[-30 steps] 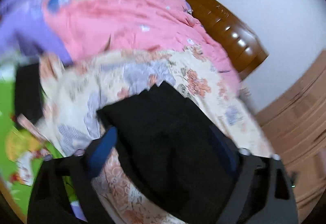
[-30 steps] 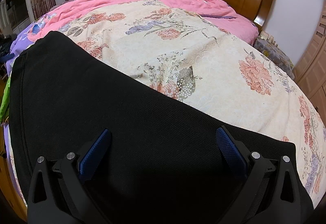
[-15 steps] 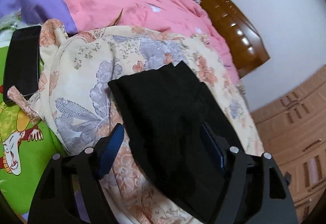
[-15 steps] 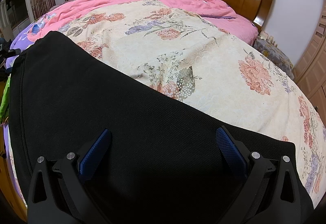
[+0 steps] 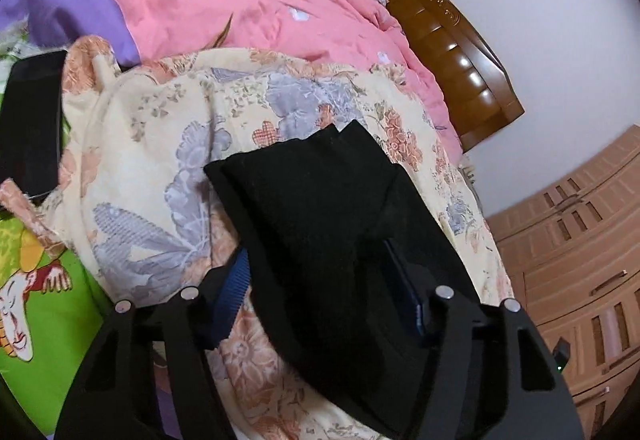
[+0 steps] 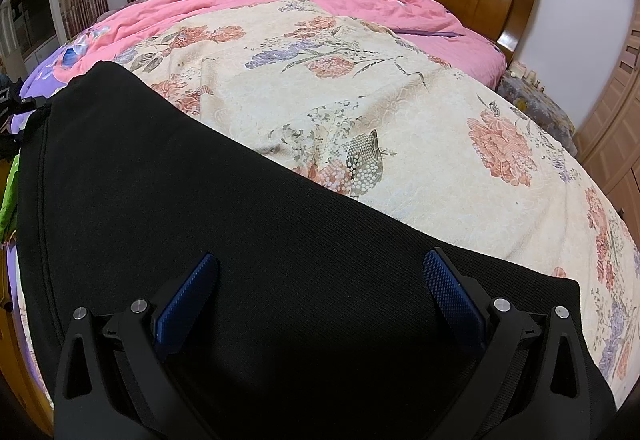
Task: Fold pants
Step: 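Grasp the sweatpants edge with the left tool and lift it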
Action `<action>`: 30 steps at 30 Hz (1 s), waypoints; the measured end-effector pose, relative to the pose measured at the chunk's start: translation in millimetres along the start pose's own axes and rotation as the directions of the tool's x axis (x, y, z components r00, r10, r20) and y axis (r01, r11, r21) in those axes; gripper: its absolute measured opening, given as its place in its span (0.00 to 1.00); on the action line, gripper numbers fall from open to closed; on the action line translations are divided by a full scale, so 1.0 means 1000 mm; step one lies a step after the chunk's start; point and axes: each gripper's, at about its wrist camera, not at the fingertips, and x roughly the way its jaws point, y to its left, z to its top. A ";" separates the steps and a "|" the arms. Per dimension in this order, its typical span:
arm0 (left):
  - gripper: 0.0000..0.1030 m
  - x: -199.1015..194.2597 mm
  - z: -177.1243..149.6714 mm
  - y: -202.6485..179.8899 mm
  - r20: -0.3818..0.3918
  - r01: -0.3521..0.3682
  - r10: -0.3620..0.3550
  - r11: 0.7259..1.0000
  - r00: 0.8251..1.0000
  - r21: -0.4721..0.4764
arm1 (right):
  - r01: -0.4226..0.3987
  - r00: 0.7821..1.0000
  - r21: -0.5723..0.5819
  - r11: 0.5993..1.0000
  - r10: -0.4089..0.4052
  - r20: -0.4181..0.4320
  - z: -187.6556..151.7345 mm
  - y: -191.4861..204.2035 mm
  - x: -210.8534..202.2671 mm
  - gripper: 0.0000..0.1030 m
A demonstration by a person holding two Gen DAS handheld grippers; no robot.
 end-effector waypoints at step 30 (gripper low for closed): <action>0.11 -0.080 -0.056 -0.191 0.226 -0.008 -0.141 0.832 0.964 0.554 | -0.279 0.960 -0.308 0.910 0.255 -0.115 0.055 0.127 0.036 0.96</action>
